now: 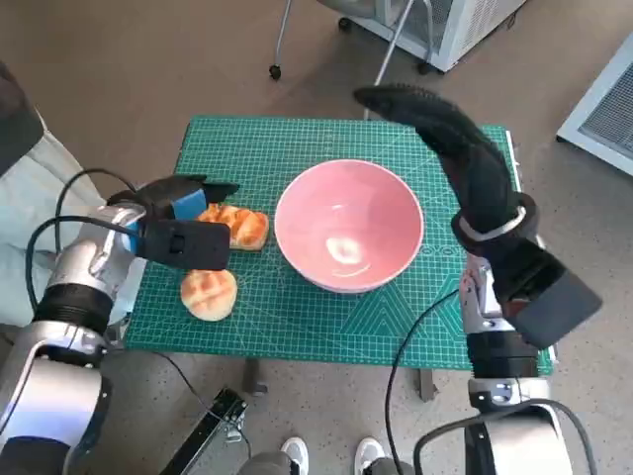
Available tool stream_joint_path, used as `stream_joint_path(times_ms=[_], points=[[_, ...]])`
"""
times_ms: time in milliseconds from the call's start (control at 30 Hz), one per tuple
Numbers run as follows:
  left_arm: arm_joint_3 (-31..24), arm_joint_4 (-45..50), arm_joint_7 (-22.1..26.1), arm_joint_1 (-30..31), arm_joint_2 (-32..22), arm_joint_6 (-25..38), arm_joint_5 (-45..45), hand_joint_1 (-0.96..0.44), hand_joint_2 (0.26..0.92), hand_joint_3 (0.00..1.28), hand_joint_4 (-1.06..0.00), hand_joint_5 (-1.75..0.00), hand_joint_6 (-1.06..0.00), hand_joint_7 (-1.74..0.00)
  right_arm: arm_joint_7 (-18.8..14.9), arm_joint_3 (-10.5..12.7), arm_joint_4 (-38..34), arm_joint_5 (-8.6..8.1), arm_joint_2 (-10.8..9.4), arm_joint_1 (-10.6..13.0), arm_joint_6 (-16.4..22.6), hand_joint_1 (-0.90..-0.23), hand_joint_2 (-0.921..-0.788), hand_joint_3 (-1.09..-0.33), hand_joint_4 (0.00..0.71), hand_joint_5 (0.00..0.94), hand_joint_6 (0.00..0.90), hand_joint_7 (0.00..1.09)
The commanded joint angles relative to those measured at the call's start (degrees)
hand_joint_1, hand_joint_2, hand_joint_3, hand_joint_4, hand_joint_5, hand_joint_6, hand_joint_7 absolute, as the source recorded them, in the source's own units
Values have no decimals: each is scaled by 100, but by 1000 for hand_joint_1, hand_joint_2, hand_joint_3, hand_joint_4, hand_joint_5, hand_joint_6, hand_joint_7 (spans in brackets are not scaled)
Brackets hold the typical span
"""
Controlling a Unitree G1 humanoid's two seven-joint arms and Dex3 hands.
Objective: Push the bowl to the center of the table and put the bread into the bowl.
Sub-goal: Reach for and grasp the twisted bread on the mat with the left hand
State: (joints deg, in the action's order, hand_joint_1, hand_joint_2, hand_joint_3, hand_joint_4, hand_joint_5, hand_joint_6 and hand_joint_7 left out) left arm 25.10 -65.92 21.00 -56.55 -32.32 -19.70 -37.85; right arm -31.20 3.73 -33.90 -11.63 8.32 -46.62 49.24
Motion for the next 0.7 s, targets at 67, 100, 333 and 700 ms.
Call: stream_joint_path(times_ms=[67,100,333,700], points=[[39,-319,-125,-239,189,-5,32,-298,782,5,-134,-8,-276,-15,63,-40,31,74,28,151,39,-707,-921,-836,245,5,-1,755],[38,-355,-131,-251,205,-5,39,-297,785,6,-139,-10,-284,-18,70,-42,31,78,28,151,44,-707,-921,-838,243,4,-1,753],[44,-586,-218,-317,407,64,55,-270,806,13,-201,-30,-344,-46,104,-24,96,59,72,189,79,-681,-921,-846,238,2,-1,744],[271,-687,-542,-363,686,258,-125,-176,891,25,-441,-78,-565,-150,206,-4,265,94,108,288,66,-686,-921,-849,238,2,-1,733]])
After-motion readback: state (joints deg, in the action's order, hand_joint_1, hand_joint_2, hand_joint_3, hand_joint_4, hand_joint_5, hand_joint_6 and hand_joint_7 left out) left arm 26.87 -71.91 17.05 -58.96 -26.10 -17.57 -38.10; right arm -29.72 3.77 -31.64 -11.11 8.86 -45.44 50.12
